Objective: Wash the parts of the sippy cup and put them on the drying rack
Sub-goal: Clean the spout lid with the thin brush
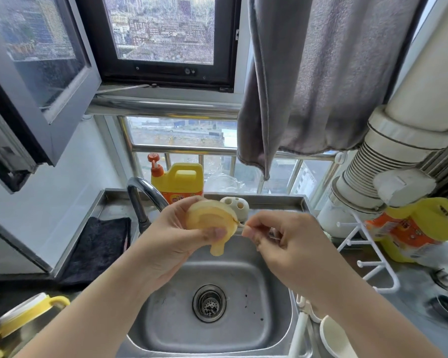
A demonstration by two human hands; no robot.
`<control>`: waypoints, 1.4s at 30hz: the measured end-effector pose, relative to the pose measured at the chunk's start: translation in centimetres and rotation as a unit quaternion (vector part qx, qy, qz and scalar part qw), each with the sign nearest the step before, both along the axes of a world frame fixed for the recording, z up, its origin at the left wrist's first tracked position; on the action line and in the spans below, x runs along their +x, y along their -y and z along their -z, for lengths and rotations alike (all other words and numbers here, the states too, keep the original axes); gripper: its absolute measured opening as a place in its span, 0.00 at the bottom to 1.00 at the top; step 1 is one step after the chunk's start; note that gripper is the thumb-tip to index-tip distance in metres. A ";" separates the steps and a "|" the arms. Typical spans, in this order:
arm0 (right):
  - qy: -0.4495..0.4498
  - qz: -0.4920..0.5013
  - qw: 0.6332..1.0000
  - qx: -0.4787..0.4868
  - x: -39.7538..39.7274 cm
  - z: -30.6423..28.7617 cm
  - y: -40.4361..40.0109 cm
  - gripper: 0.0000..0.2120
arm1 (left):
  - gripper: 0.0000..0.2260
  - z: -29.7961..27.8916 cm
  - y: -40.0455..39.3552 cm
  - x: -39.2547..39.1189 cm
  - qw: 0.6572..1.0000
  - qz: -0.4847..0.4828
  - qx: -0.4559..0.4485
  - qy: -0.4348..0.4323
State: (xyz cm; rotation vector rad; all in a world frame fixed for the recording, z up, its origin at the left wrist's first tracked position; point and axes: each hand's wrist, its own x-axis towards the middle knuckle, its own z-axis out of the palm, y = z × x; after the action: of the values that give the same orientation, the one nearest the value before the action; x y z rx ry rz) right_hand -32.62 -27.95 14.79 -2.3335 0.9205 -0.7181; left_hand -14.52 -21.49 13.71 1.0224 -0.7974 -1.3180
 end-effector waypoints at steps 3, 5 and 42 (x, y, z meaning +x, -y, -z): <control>-0.048 -0.002 0.998 -0.040 0.1 -0.2 0.1 0.09 | 0.14 -0.3 0.1 0.1 0.995 0.022 0.017 0.097; -0.072 -0.003 0.992 -0.102 0.3 -0.2 0.1 0.06 | 0.11 -0.4 0.1 0.1 0.985 0.029 0.025 0.171; 0.014 0.008 0.997 -0.076 0.1 -0.5 0.2 0.06 | 0.26 0.3 0.5 -0.2 0.992 -0.027 -0.042 -0.114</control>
State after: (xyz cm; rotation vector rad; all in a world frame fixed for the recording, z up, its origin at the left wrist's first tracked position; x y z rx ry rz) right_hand -32.55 -28.15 15.34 -2.4435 0.9012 -0.8531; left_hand -14.77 -21.99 13.39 0.8036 -0.6421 -1.3161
